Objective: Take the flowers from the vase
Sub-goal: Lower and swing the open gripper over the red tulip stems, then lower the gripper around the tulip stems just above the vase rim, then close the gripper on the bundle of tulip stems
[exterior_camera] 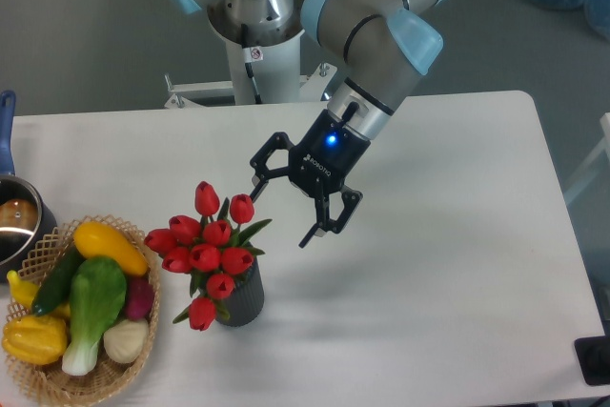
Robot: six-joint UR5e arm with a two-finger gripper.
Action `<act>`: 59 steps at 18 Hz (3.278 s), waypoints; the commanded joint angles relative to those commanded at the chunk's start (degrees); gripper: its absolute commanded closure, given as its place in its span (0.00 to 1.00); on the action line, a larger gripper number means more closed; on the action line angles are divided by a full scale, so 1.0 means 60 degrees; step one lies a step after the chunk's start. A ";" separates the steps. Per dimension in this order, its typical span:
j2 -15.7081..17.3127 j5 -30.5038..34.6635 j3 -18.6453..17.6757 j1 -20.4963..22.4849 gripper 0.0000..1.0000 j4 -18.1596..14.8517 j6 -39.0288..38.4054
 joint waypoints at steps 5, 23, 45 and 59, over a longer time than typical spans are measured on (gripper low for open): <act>-0.0015 0.0102 -0.0029 -0.0117 0.00 0.0029 0.0381; -0.0293 0.0176 -0.0074 -0.0703 0.00 0.0073 0.0953; -0.0762 -0.0220 0.0161 -0.1157 0.00 0.0147 0.0865; -0.0923 -0.0249 0.0542 -0.1187 0.03 0.0147 0.0778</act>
